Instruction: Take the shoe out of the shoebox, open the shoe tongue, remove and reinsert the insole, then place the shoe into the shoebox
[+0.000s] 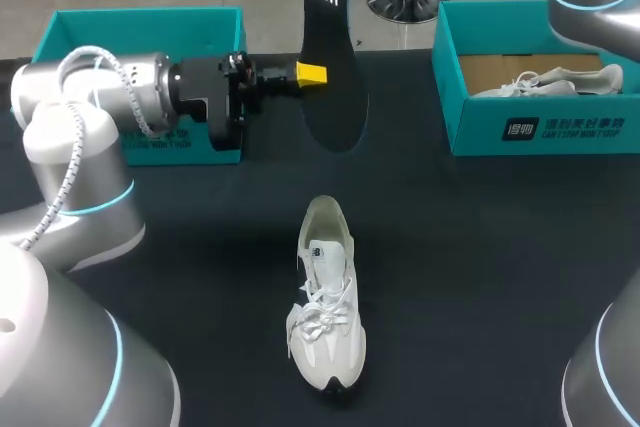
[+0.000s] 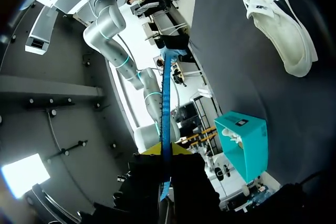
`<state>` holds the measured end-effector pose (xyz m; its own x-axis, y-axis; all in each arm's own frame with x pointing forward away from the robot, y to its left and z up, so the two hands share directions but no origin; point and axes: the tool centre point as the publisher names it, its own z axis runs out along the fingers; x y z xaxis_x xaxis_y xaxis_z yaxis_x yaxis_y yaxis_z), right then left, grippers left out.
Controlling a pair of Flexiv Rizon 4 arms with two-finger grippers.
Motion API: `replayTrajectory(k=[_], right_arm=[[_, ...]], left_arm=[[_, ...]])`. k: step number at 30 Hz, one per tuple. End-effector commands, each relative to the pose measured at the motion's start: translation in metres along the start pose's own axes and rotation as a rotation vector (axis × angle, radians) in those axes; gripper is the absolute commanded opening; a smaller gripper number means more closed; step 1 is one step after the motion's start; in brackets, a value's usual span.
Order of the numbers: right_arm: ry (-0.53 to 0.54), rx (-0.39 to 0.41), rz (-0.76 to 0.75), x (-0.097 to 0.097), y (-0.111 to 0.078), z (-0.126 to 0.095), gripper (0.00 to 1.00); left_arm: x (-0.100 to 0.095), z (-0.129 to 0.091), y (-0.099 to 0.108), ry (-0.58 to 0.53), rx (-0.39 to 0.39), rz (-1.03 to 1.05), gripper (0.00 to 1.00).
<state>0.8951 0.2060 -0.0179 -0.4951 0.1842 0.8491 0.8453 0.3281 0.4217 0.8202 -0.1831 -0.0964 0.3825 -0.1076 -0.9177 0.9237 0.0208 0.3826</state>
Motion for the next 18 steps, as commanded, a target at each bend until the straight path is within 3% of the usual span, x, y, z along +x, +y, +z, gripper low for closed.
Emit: replayTrajectory(k=[1,10,18], right_arm=[[-0.039,0.0,0.005,0.002,-0.001,-0.001,1.0],[-0.377,0.07,0.0,0.013,-0.008,-0.028,1.0],[-0.571,0.252,0.031,0.015,-0.004,-0.032,1.0]], left_arm=[[0.003,-0.002,0.001,0.013,0.018,-0.012,0.0],[0.021,-0.013,0.003,0.067,0.032,-0.095,0.0],[0.038,-0.012,0.001,0.108,0.07,-0.209,0.0]])
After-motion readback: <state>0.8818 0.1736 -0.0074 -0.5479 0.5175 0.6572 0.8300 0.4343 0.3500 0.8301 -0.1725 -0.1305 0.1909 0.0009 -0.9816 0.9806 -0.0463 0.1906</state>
